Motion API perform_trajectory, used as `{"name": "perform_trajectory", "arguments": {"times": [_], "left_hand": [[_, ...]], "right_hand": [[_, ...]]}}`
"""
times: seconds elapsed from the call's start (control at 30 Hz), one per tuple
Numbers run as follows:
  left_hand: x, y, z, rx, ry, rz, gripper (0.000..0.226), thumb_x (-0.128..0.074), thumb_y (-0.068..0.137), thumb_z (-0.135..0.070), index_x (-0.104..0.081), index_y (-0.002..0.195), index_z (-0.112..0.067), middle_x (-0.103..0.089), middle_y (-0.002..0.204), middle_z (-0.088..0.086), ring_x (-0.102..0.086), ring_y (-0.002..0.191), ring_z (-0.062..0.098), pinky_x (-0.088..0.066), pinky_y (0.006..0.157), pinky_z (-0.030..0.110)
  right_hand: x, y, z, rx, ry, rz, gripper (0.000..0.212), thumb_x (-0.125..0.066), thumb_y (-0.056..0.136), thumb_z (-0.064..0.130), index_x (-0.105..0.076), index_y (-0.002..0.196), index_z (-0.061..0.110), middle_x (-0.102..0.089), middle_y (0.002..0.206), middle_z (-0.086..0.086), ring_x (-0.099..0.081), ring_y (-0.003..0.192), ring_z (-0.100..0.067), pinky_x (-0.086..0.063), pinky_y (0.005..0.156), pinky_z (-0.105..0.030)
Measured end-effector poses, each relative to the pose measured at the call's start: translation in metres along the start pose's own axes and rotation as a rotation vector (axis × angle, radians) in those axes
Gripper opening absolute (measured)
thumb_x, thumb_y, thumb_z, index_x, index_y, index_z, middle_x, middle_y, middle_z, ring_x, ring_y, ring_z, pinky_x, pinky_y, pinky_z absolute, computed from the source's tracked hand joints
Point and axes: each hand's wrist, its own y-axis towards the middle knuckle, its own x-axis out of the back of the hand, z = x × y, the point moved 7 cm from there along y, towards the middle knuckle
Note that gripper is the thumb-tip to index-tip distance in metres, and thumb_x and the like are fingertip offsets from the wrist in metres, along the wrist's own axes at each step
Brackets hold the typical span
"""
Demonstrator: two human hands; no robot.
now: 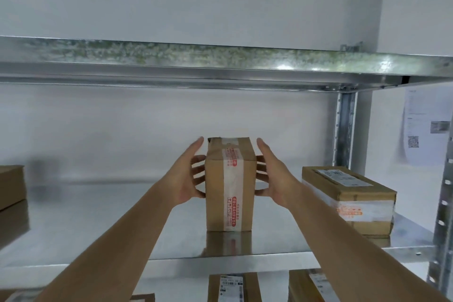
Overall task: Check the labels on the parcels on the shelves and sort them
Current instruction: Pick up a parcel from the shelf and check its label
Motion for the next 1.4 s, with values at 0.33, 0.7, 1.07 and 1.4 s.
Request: {"name": "perform_trajectory", "arguments": {"times": [0.33, 0.7, 1.07, 1.4], "left_hand": [[-0.003, -0.001, -0.014, 0.247, 0.309, 0.022, 0.092, -0.089, 0.063, -0.058, -0.055, 0.135, -0.010, -0.063, 0.127, 0.018, -0.062, 0.117, 0.035, -0.050, 0.091, 0.072], [-0.007, 0.022, 0.004, 0.371, 0.346, 0.144, 0.117, -0.093, 0.048, -0.064, -0.050, 0.142, -0.008, -0.055, 0.136, 0.028, -0.054, 0.123, 0.055, -0.043, 0.092, 0.079], [-0.010, 0.025, 0.000, 0.368, 0.381, 0.177, 0.117, -0.095, 0.044, -0.058, -0.052, 0.141, -0.011, -0.057, 0.135, 0.028, -0.055, 0.122, 0.055, -0.044, 0.092, 0.079], [-0.009, 0.032, -0.001, 0.380, 0.403, 0.161, 0.099, -0.089, 0.060, -0.052, -0.052, 0.141, -0.008, -0.058, 0.134, 0.028, -0.056, 0.120, 0.055, -0.044, 0.092, 0.079]], "right_hand": [[0.002, -0.004, 0.020, -0.193, -0.328, 0.119, 0.066, -0.075, 0.075, 0.066, -0.067, 0.119, 0.017, -0.062, 0.126, -0.013, -0.063, 0.113, -0.031, -0.060, 0.084, -0.056], [0.000, 0.018, 0.009, -0.281, -0.323, 0.247, 0.073, -0.081, 0.072, 0.061, -0.067, 0.125, 0.013, -0.064, 0.124, -0.027, -0.069, 0.102, -0.051, -0.051, 0.084, -0.074], [0.000, 0.024, 0.010, -0.322, -0.340, 0.228, 0.066, -0.080, 0.079, 0.054, -0.064, 0.128, 0.011, -0.063, 0.126, -0.027, -0.066, 0.106, -0.052, -0.052, 0.083, -0.074], [0.001, 0.025, 0.011, -0.313, -0.354, 0.218, 0.059, -0.076, 0.084, 0.049, -0.065, 0.126, 0.009, -0.067, 0.121, -0.027, -0.069, 0.102, -0.050, -0.054, 0.082, -0.071]]}}
